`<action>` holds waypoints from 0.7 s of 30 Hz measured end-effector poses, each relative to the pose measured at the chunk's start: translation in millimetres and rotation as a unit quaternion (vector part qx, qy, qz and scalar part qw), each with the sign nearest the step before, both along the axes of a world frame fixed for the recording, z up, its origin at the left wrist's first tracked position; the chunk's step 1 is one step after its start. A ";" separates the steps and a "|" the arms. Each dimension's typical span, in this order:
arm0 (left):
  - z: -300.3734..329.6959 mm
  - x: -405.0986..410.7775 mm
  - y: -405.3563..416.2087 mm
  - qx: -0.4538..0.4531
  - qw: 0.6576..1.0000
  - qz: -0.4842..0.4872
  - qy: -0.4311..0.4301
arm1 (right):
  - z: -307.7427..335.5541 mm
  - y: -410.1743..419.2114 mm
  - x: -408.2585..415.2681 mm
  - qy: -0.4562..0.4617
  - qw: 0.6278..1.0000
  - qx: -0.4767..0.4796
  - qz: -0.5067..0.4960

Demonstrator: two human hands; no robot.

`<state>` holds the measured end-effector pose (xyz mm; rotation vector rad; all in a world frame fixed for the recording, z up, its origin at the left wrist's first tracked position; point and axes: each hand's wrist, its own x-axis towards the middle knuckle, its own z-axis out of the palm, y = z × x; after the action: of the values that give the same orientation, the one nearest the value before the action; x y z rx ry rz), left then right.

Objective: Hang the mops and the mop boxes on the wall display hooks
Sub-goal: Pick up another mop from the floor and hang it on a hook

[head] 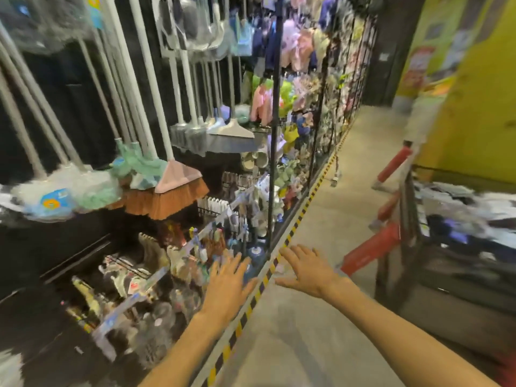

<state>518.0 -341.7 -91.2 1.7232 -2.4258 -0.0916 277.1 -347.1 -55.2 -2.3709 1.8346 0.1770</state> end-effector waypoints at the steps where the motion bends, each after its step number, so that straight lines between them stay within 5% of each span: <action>1: 0.8 -23.5 -11.1 0.011 1.000 -0.007 0.000 | -1.0 -4.1 -23.0 0.008 1.000 0.002 -0.012; 12: -18.5 -209.9 -150.1 0.050 0.993 -0.101 0.028 | -22.2 -90.8 -202.5 0.015 0.989 0.020 -0.147; 21: -53.3 -298.9 -335.9 0.047 0.986 -0.160 0.029 | -48.7 -244.7 -285.6 0.002 0.983 0.006 -0.184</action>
<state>219.2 -677.6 -144.6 1.3257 -2.6702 -0.2962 -8.5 -591.8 -103.9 -1.9763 2.2215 0.1499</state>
